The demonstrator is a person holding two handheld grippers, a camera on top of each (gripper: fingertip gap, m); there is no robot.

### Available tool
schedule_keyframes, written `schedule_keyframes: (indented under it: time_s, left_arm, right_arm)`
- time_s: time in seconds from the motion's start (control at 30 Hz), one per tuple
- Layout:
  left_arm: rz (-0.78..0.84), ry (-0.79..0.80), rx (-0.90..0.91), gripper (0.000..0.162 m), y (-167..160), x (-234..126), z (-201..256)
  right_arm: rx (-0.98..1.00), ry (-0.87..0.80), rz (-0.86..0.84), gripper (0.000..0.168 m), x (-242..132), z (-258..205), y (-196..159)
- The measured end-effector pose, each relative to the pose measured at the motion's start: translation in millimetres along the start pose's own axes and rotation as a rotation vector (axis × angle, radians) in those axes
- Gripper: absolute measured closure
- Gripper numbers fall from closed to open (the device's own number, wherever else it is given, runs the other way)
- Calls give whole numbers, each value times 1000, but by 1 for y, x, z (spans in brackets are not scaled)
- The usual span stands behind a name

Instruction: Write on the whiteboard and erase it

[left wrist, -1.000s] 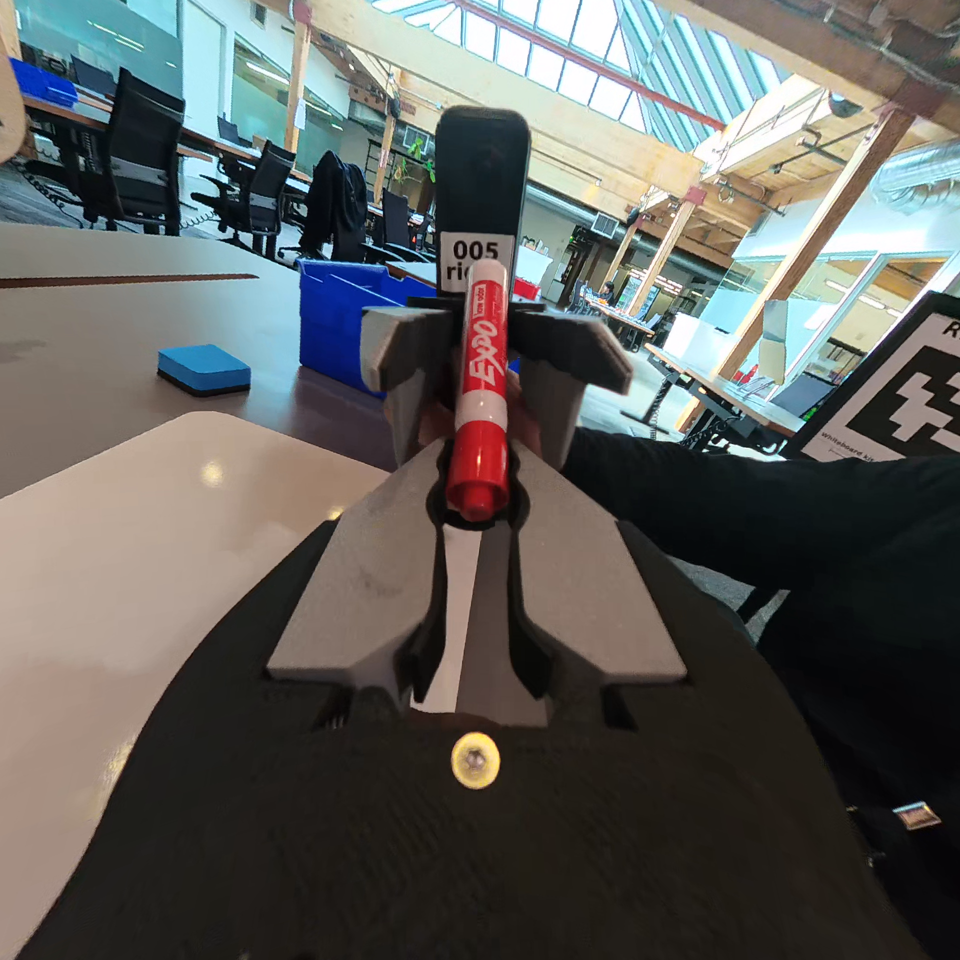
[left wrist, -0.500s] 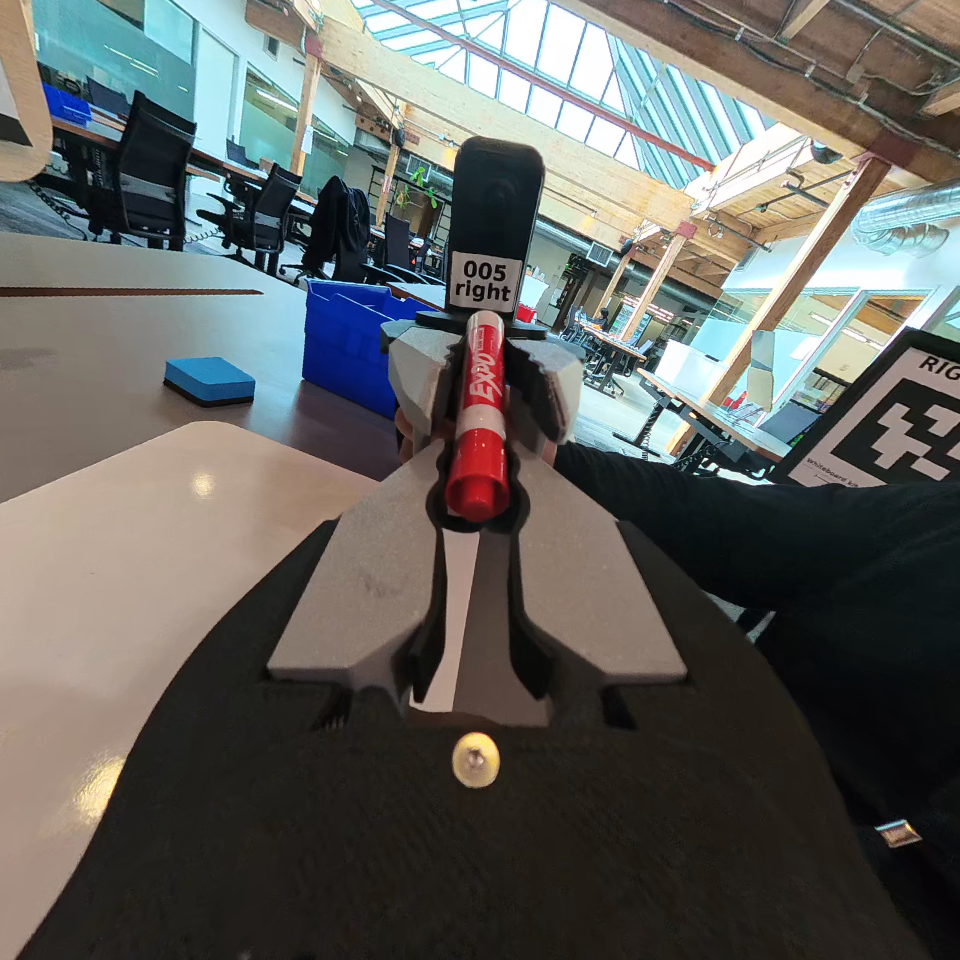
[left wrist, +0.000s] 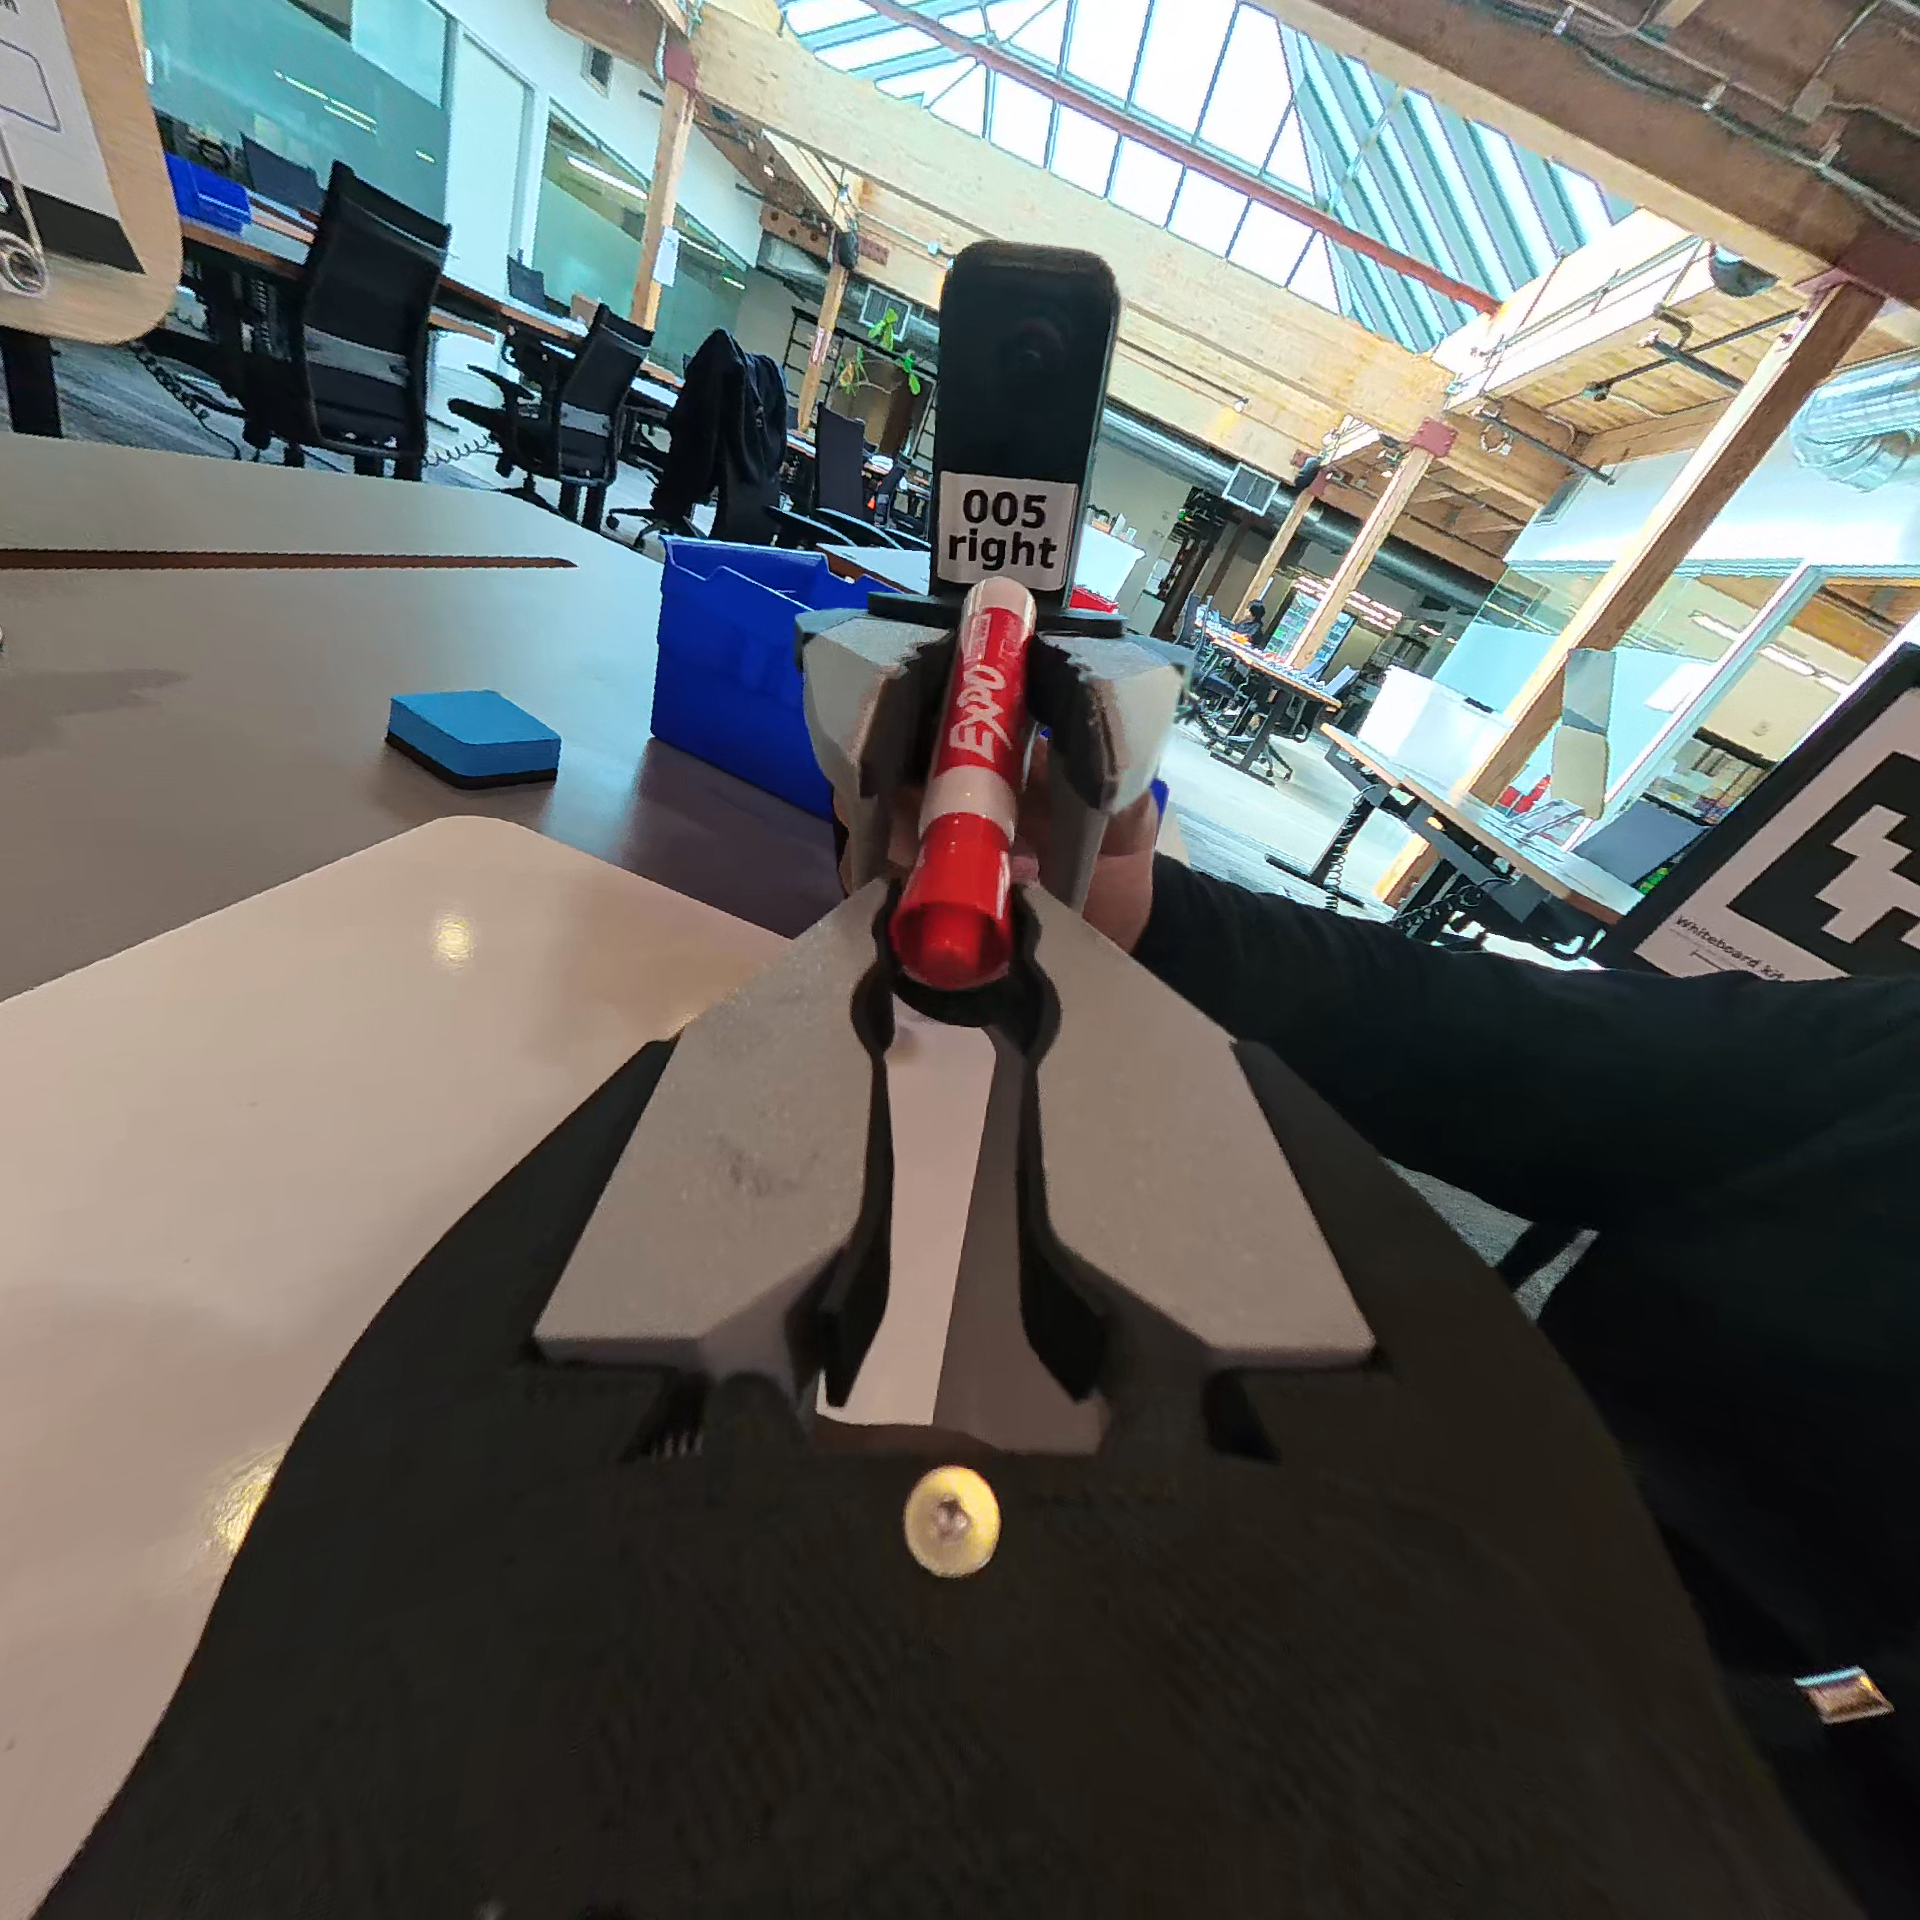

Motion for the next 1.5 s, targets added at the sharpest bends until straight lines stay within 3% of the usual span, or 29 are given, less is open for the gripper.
schedule_keyframes:
  time_s: [0.53,1.5]
  left_arm:
    - [15,1,105,146,5,-2,8]
    - [48,-50,135,145,10,-5,17]
  right_arm:
    - [-92,13,-97,140,1,-7,-9]
    - [17,111,-67,140,-5,-10,-4]
Point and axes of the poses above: each gripper's, where its closed fingertips meet, x out along the fingers, y out of its top, z = x × y across the jaws, the point moved 3 cm from there along -x, back along the fingers, and after that the axes turned 2 degrees about z, right-handed, at the moved point
